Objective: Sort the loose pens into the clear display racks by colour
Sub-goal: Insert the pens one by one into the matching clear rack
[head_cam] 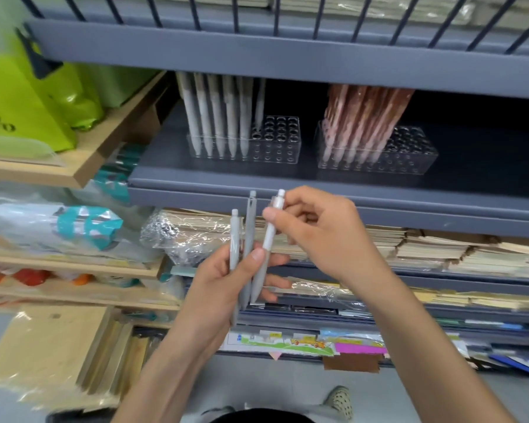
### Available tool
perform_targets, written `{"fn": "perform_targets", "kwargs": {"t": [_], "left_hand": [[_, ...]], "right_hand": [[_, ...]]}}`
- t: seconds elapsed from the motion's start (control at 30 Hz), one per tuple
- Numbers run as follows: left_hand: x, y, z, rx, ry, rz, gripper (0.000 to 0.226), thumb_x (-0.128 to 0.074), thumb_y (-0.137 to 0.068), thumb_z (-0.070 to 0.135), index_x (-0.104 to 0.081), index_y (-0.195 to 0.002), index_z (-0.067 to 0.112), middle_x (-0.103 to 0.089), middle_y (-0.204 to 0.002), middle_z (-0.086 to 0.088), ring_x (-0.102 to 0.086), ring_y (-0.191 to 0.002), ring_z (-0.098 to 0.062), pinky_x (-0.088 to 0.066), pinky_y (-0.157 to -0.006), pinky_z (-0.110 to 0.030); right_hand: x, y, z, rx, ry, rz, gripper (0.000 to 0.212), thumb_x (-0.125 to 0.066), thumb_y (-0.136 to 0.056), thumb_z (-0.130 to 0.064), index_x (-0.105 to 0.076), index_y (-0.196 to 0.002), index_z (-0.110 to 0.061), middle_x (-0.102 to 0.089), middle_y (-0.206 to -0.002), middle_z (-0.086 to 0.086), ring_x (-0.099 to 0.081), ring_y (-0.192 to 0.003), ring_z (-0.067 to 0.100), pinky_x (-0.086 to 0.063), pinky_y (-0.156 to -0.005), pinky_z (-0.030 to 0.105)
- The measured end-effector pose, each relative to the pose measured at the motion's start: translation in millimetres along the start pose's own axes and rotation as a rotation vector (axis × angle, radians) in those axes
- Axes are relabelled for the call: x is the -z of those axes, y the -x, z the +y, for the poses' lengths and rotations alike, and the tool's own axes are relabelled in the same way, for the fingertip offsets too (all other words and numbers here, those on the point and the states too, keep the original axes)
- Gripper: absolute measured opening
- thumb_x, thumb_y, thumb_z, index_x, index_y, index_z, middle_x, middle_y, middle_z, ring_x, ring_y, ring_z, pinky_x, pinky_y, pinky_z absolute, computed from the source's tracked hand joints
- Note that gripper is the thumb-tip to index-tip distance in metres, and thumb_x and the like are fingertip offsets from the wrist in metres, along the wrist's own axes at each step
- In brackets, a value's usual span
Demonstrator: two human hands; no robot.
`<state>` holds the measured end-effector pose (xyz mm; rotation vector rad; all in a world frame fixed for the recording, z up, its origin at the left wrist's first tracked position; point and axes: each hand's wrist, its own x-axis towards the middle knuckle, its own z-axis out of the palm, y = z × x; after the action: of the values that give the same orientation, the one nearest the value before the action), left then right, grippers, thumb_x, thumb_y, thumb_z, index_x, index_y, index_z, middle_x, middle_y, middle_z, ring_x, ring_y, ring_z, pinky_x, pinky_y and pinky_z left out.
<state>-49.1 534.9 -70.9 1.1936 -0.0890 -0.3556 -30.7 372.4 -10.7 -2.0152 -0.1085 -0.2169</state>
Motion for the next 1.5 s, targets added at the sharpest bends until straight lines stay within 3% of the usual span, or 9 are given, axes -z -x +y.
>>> {"fn": "perform_targets", "kwargs": {"t": [0.13, 0.23, 0.4, 0.63, 0.93, 1.1, 1.2, 1.33, 1.5], "left_hand": [[17, 7, 7, 0.039, 0.027, 0.012, 0.040, -0.061, -0.087, 0.030, -0.061, -0.118, 0.005, -0.076, -0.101, -0.018, -0.075, -0.072, -0.029, -0.058, -0.056, -0.027], [27, 9, 7, 0.023, 0.010, 0.026, 0.037, -0.063, -0.086, 0.026, -0.062, -0.114, 0.003, -0.075, -0.092, -0.018, -0.068, -0.058, -0.022, -0.053, -0.049, -0.025], [35, 9, 5, 0.000, 0.012, 0.055, 0.038, -0.066, -0.085, 0.027, -0.064, -0.113, 0.002, -0.075, -0.094, -0.018, -0.065, -0.056, -0.019, -0.051, -0.048, -0.025], [43, 4, 9, 0.018, 0.036, 0.083, 0.030, -0.062, -0.084, 0.039, -0.076, -0.103, 0.020, -0.074, -0.089, -0.011, -0.052, -0.046, -0.014, -0.041, -0.040, -0.023], [55, 3, 13, 0.058, 0.110, 0.113, 0.035, -0.054, -0.093, 0.039, -0.071, -0.108, 0.012, -0.060, -0.071, -0.006, -0.033, -0.041, -0.010, -0.030, -0.036, -0.020], [56, 0, 19, 0.028, 0.100, 0.163, 0.023, -0.053, -0.099, 0.030, -0.052, -0.106, 0.008, -0.064, -0.075, -0.011, -0.033, -0.039, -0.011, -0.028, -0.035, -0.019], [58, 0, 20, 0.003, 0.069, 0.183, 0.022, -0.050, -0.101, 0.027, -0.049, -0.106, 0.005, -0.065, -0.074, -0.008, -0.033, -0.039, -0.011, -0.029, -0.036, -0.020], [59, -1, 20, -0.032, 0.052, 0.208, 0.025, -0.052, -0.099, 0.021, -0.050, -0.106, -0.003, -0.063, -0.070, -0.002, -0.035, -0.040, -0.011, -0.030, -0.037, -0.020], [62, -4, 21, -0.049, 0.087, 0.193, 0.014, -0.061, -0.087, 0.025, -0.057, -0.085, 0.011, -0.049, -0.078, -0.015, -0.031, -0.040, -0.011, -0.024, -0.036, -0.019]], "right_hand": [[-5, -2, -7, -0.056, -0.269, 0.120, 0.008, -0.064, -0.093, -0.020, -0.071, -0.095, -0.017, -0.067, -0.069, -0.002, -0.059, -0.057, 0.010, -0.049, -0.058, 0.023], [-11, 1, -12, -0.067, -0.364, 0.111, 0.013, -0.061, -0.095, -0.015, -0.070, -0.104, -0.015, -0.068, -0.076, 0.009, -0.063, -0.063, 0.013, -0.052, -0.060, 0.023], [-30, 6, -10, -0.158, -0.163, -0.018, 0.011, -0.072, -0.087, -0.014, -0.070, -0.098, -0.014, -0.071, -0.073, 0.004, -0.067, -0.063, 0.016, -0.058, -0.069, 0.036], [-19, -14, -17, -0.092, -0.263, 0.128, 0.017, -0.063, -0.091, -0.004, -0.064, -0.106, -0.014, -0.072, -0.077, 0.008, -0.071, -0.071, 0.015, -0.055, -0.067, 0.021], [-2, -91, -29, 0.133, 0.001, 0.470, 0.009, -0.060, -0.089, -0.012, -0.062, -0.089, -0.021, -0.072, -0.076, -0.016, -0.069, -0.082, 0.006, -0.057, -0.084, 0.036], [-8, -129, -26, 0.115, 0.113, 0.475, 0.041, -0.055, -0.091, -0.008, -0.065, -0.059, -0.032, -0.064, -0.063, -0.020, -0.066, -0.078, 0.017, -0.049, -0.077, 0.027], [-12, -147, -17, 0.017, 0.281, 0.468, 0.016, -0.058, -0.093, -0.025, -0.068, -0.083, -0.022, -0.071, -0.087, 0.001, -0.065, -0.096, 0.025, -0.042, -0.079, 0.024], [-16, -154, -17, 0.038, 0.388, 0.410, 0.026, -0.056, -0.095, -0.031, -0.069, -0.101, -0.010, -0.071, -0.105, 0.013, -0.061, -0.094, 0.023, -0.036, -0.075, 0.020], [-21, -162, -17, 0.033, 0.415, 0.357, 0.027, -0.056, -0.094, -0.027, -0.066, -0.109, -0.006, -0.067, -0.117, 0.013, -0.056, -0.115, 0.031, -0.041, -0.097, 0.029]]}}
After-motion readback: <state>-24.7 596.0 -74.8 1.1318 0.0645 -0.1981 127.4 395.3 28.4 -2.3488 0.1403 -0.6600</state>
